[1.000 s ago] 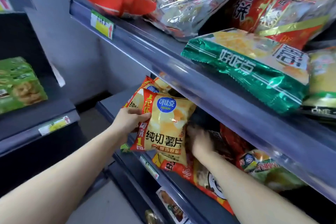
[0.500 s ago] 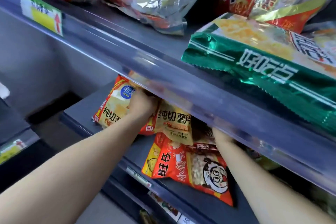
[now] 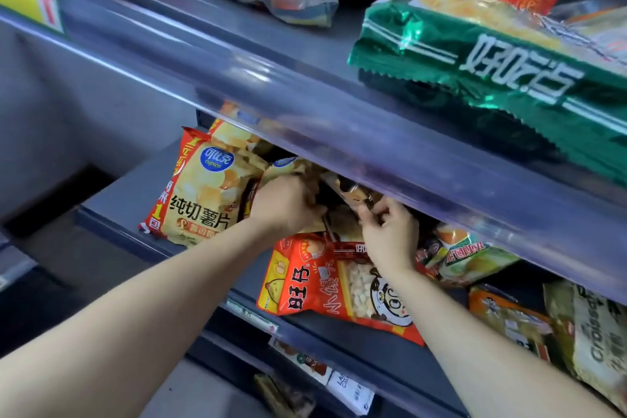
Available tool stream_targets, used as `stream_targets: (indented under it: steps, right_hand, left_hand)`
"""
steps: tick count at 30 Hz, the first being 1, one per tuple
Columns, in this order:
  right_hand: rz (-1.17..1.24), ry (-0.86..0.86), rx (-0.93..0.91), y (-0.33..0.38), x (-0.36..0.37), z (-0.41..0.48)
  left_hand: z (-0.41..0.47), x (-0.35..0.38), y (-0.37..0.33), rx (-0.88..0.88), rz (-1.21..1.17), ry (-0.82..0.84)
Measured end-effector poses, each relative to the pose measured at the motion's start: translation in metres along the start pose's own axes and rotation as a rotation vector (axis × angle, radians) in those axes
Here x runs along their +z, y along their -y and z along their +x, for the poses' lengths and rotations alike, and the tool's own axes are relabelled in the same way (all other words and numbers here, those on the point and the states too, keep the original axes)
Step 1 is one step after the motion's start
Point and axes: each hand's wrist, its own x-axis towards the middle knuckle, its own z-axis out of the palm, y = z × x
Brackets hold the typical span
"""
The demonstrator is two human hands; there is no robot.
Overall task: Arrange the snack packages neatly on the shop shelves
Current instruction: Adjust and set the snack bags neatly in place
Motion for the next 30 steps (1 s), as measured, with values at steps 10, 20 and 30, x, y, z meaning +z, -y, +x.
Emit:
stream_targets:
  steps: [10,20,30]
  right_hand:
    - [0.053,-0.108,-0.116,0.0,0.001,-0.023]
    - [0.025,0.029,-0.315,-0.008,-0.031,-0.045]
    - [0.495,0.106,0.209,-0.075,-0.139,-0.08]
  left_hand:
    - [-0.017,0.009,0.005,-0.34,-0.435,0.104]
    - [-0.038,-0.002,-0.045,-0.561,-1.141,-0.016]
    - [-0.11,-0.006,-0.122,-0.298,-0.892,0.203]
